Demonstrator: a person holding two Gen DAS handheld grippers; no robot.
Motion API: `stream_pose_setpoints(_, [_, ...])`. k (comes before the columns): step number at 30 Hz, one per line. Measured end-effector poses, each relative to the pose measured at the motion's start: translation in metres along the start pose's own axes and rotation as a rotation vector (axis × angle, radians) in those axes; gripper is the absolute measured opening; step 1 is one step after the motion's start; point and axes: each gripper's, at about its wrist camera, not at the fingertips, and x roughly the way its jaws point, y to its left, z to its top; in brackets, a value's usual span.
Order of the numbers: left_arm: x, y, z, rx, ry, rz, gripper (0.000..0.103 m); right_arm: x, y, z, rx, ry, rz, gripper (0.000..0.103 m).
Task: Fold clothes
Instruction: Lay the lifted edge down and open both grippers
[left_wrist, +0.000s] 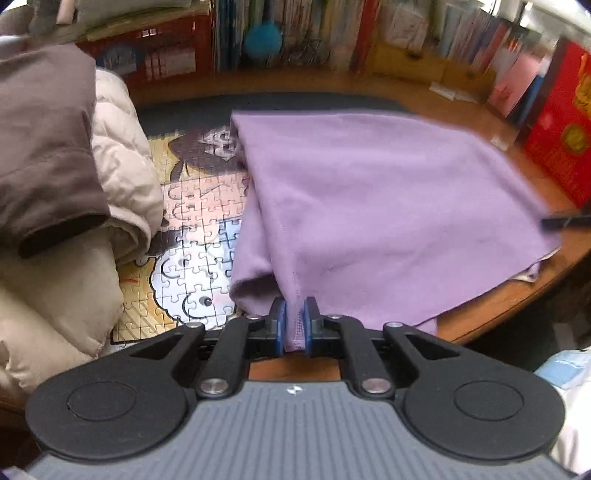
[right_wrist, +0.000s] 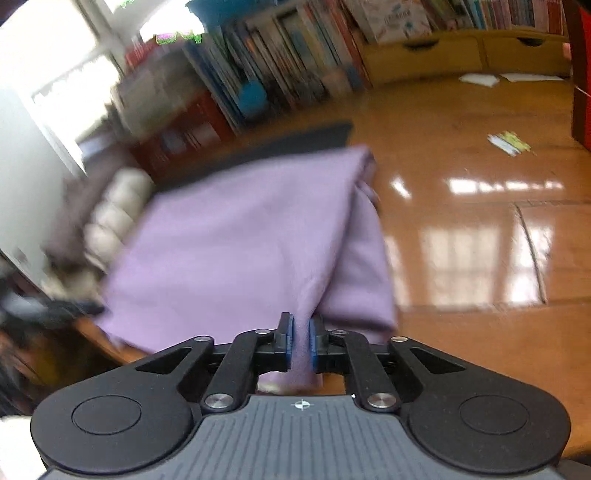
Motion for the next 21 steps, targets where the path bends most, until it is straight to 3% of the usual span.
stream_pose_setpoints(3, [-0.021,0.002,0.003,0.049,-0.017,0.115,0.024,-0.014,-0.007,0.003,-0.013,-0.029,-0.030,0.036])
stream_pose_setpoints(5, [-0.037,0.003,0.013,0.088,-0.074,0.176,0.027,-0.030,-0.005,0.015,-0.065,-0.112,-0.086,0.042])
stream_pose_setpoints(6, [-0.045,0.001,0.020,0.106,-0.117,0.174,0.029,-0.035,0.001,0.023,-0.117,-0.168,-0.090,0.044])
stream_pose_setpoints(8, [-0.047,-0.015,0.038,0.165,-0.207,0.137,0.048,-0.032,0.021,0.037,-0.243,-0.248,-0.048,0.045])
stream_pose_setpoints(9, [-0.043,-0.025,0.046,0.188,-0.240,0.097,0.053,-0.025,0.034,0.044,-0.308,-0.275,-0.022,0.047])
stream_pose_setpoints(11, [-0.024,-0.045,0.058,0.213,-0.256,0.017,0.060,0.000,0.062,0.056,-0.426,-0.292,0.033,0.055])
stream_pose_setpoints(14, [0.015,-0.073,0.065,0.260,-0.233,-0.030,0.060,0.046,0.095,0.065,-0.548,-0.247,0.062,0.057])
stream_pose_setpoints(17, [0.046,-0.088,0.064,0.303,-0.194,-0.020,0.060,0.092,0.112,0.072,-0.583,-0.158,0.072,0.052])
stream_pose_setpoints(21, [0.060,-0.092,0.051,0.340,-0.187,-0.018,0.060,0.128,0.115,0.070,-0.605,-0.088,0.065,0.049])
